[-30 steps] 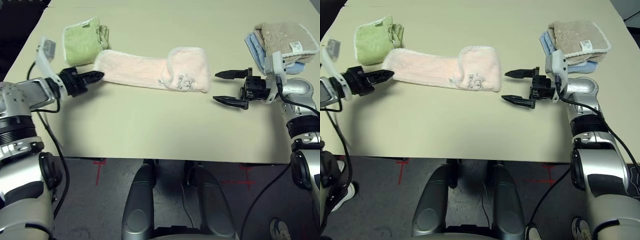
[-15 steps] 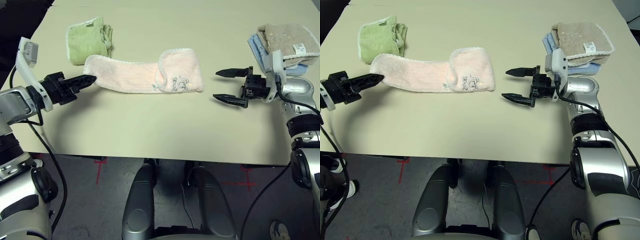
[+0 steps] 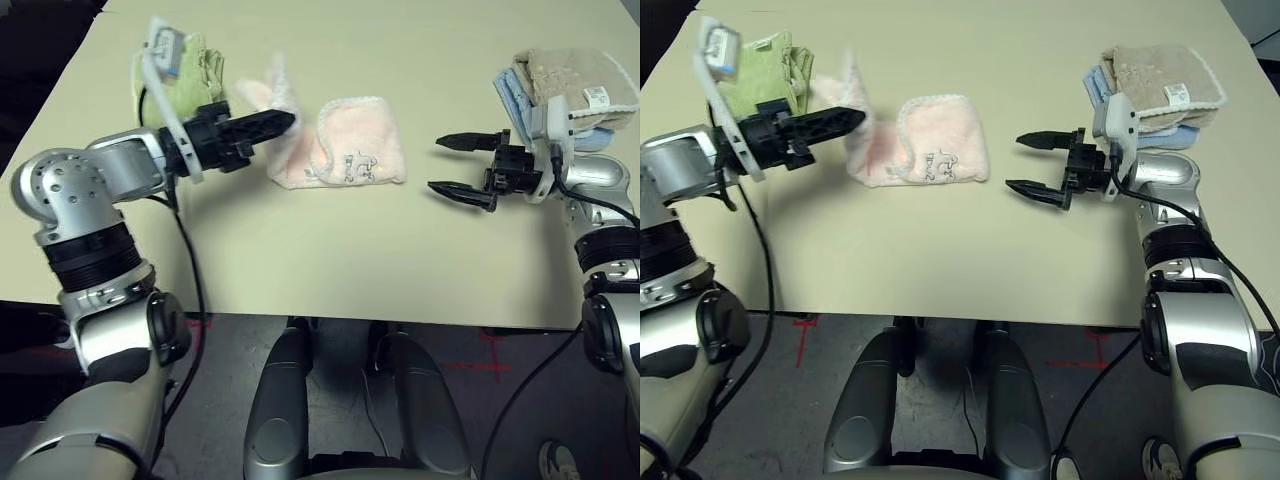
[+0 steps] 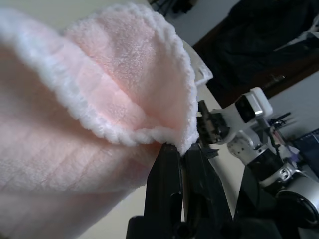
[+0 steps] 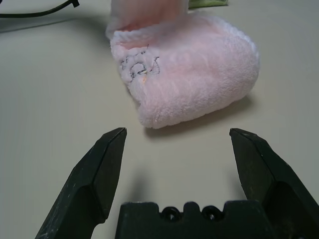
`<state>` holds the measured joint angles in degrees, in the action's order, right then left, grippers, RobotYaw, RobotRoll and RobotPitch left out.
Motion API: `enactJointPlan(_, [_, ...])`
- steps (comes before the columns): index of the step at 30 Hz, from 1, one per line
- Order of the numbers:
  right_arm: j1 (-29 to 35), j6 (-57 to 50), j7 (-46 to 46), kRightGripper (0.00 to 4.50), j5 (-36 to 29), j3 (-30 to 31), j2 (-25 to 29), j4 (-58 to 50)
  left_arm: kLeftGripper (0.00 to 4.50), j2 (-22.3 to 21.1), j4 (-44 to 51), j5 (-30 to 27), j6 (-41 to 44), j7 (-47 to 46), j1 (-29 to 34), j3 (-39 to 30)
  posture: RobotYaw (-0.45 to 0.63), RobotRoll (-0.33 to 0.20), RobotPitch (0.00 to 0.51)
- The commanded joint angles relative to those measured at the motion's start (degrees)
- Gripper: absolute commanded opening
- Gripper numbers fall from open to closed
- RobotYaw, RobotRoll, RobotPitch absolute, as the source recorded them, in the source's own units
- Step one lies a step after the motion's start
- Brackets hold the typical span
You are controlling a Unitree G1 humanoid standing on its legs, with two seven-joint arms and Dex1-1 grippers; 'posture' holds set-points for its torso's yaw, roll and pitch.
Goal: Fold the towel and set it aside.
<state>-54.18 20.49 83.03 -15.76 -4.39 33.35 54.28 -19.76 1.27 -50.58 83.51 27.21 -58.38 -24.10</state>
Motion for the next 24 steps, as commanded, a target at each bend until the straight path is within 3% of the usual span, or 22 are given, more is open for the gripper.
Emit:
enactJointPlan(1, [0.1,-0.2,-0.1,4.50,0.3,-0.7,0.6,0.9,0.06,3.1,0.6,-0.8,-1.5,-1.6,-0.3,1.7,0.07,0.000,0.278])
enactJointPlan(6, [0.0,-0.1,-0.2,4.50,0.5,-0.8,0.6,1.1,0.06,6.6,-0.8,0.0,-4.4,-2.6,-1.1,4.3,0.07,0.000,0.277])
enactJointPlan(24, [-0.2,0.5,-0.8,4.50,1.3,-1.0,0.7,1.5,0.06,4.3,-4.2,7.0,-14.8,2.9,2.3,19.6,0.06,0.000,0.266])
